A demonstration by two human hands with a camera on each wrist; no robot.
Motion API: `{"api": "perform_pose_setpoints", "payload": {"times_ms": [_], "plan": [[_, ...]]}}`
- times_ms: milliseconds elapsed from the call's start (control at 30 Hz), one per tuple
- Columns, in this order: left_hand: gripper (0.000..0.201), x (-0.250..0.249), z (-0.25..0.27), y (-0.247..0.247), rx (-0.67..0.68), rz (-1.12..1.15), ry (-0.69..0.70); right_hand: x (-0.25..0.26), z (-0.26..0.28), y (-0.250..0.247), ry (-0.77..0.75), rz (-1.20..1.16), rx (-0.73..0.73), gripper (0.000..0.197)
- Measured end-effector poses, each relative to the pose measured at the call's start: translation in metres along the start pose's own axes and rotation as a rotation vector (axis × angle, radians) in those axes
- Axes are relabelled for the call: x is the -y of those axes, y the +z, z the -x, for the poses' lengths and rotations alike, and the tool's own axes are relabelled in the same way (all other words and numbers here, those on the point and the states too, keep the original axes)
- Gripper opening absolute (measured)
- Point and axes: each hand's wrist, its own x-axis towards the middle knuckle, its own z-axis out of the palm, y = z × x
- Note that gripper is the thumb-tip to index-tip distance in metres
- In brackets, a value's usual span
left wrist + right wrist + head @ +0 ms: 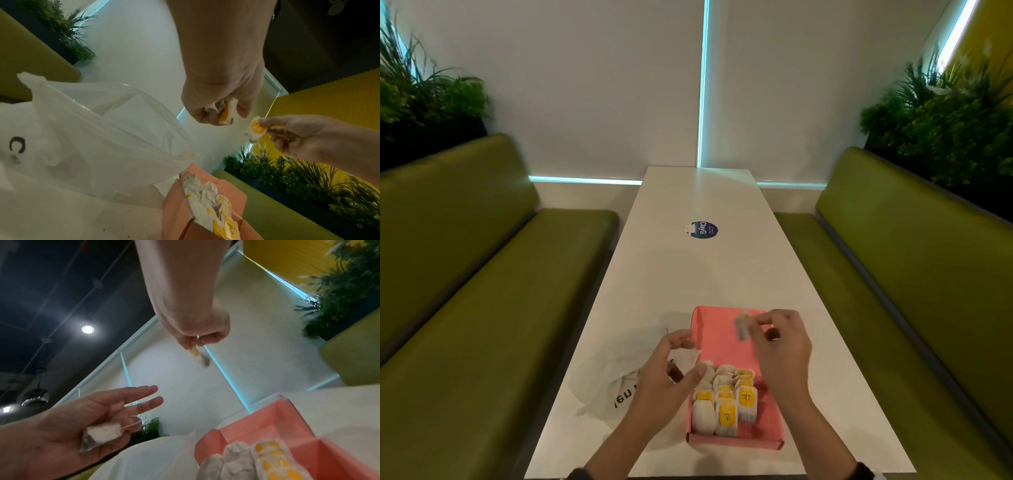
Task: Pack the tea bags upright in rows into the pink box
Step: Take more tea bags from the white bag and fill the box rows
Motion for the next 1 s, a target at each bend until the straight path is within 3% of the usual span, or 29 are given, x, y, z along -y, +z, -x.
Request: {"api": "perform_pose_setpoints", "payload": {"times_ms": [33, 67, 133, 167, 267, 300, 400, 433, 533, 600, 667, 767, 800, 900, 1000], "plan": [[0.039, -0.001, 0.000, -0.001, -0.018, 0.011, -0.002, 0.000, -0.002, -0.003, -0.074, 0.033, 0.004, 0.027], [0.035, -0.001, 0.000, -0.002, -0.028, 0.026, 0.003, 0.002, -0.003, -0.004, -0.127, 0.052, 0.152, 0.025], [0.026, -0.004, 0.000, -0.003, -0.030, 0.070, 0.019, 0.005, 0.002, -0.004, -0.110, 0.104, 0.629, 0.023], [0.023, -0.005, 0.000, -0.002, -0.029, 0.086, 0.021, 0.002, 0.004, -0.003, -0.099, 0.141, 0.691, 0.024], [0.018, -0.003, 0.000, -0.001, -0.041, 0.075, 0.022, -0.012, -0.001, 0.001, -0.165, 0.267, 0.268, 0.020], [0.018, -0.002, 0.000, -0.001, -0.043, 0.071, 0.029, -0.013, -0.001, 0.001, -0.181, 0.304, 0.271, 0.019], [0.022, 0.001, -0.001, -0.001, -0.021, 0.020, 0.065, -0.013, 0.003, 0.004, -0.181, 0.324, 0.729, 0.014], [0.021, 0.003, -0.001, -0.001, -0.002, -0.004, 0.078, -0.011, 0.005, 0.003, -0.157, 0.304, 0.752, 0.016], [0.025, 0.005, -0.001, 0.002, 0.054, 0.000, 0.089, -0.013, 0.003, 0.004, -0.148, 0.304, 0.499, 0.027], [0.038, 0.007, 0.000, 0.001, 0.106, -0.013, 0.081, -0.011, 0.005, 0.003, -0.133, 0.287, 0.652, 0.031], [0.056, 0.008, -0.001, 0.001, 0.165, -0.055, 0.077, -0.009, 0.008, 0.001, -0.098, 0.276, 0.818, 0.019], [0.077, 0.004, 0.000, 0.000, 0.227, -0.090, 0.059, -0.013, 0.004, 0.001, -0.083, 0.323, 0.624, 0.013], [0.078, 0.002, 0.000, 0.000, 0.236, -0.084, 0.057, -0.011, 0.004, 0.001, -0.074, 0.298, 0.620, 0.014], [0.065, -0.004, 0.001, 0.000, 0.263, -0.075, 0.038, -0.006, 0.007, -0.001, -0.022, 0.151, 0.776, 0.014], [0.020, -0.005, 0.001, 0.000, 0.271, -0.104, 0.026, -0.005, 0.008, -0.005, 0.034, 0.049, 0.740, 0.017]]}}
